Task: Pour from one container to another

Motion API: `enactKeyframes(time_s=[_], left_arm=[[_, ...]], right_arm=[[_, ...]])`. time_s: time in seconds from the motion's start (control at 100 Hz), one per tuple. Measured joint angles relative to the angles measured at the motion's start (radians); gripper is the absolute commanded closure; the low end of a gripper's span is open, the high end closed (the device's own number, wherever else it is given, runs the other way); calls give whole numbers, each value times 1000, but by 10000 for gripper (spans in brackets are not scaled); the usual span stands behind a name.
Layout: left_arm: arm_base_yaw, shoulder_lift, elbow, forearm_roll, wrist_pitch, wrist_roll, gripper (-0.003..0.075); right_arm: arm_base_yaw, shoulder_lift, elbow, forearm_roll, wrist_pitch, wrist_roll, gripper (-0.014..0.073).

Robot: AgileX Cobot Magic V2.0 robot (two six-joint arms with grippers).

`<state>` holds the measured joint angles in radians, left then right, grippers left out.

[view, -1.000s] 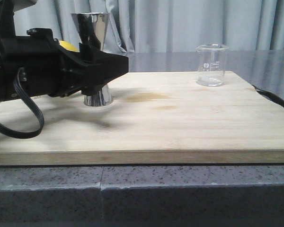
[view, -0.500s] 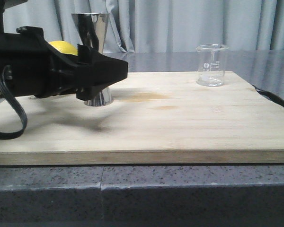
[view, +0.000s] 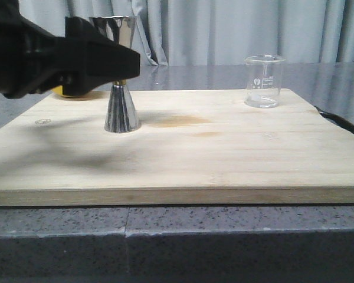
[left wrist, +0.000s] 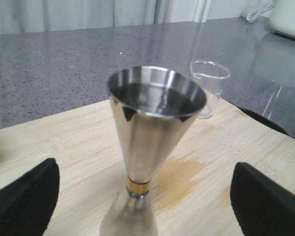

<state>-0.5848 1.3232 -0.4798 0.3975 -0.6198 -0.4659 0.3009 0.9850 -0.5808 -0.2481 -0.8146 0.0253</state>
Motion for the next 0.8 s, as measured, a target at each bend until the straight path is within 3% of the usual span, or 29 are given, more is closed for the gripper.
enactKeyframes(time_s=[0.27,0.45,0.62,0.8], left_arm=[[0,-248,8,123,246,-105,82],[7,-431,8,128,306,-107,145],[88,-560,-7,130,334,-45,197],[209,-663,-72,130,422,-28,205]], right_arm=[[0,0,0,0,2,0,46],[0,0,0,69,46,-34,46],[0,-1,0,188,61,-210,46],[0,-61,0,248,121,-274,46]])
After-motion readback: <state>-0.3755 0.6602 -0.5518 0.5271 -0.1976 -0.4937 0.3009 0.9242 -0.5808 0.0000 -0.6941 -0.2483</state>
